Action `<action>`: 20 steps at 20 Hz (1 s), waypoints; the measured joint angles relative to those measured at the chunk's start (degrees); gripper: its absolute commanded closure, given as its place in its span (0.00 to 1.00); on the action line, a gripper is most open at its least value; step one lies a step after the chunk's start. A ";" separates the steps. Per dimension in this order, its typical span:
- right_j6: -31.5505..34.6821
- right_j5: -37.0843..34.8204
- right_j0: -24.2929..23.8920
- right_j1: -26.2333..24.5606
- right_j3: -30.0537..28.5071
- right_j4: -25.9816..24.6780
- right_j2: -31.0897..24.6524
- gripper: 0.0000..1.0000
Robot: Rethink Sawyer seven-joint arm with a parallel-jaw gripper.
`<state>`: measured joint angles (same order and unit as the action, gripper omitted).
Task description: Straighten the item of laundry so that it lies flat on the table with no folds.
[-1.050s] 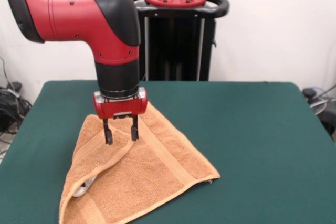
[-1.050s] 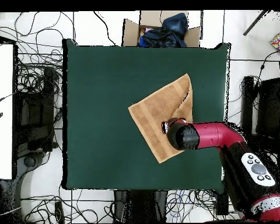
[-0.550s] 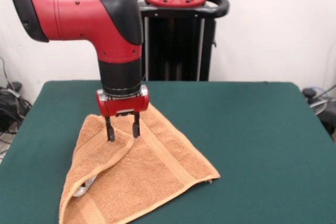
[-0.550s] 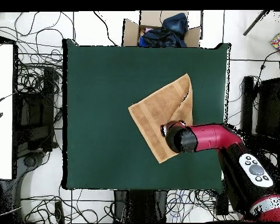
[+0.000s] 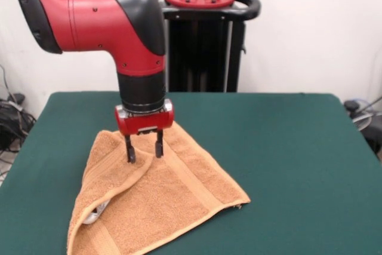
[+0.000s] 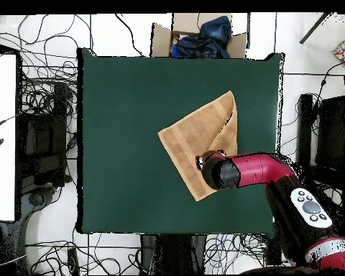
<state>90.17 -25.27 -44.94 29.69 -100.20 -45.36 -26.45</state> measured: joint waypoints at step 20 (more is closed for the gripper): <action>0.00 0.91 1.99 -1.69 -0.10 0.00 0.00 0.00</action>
<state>90.17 -24.36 -42.95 28.00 -100.30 -45.36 -26.45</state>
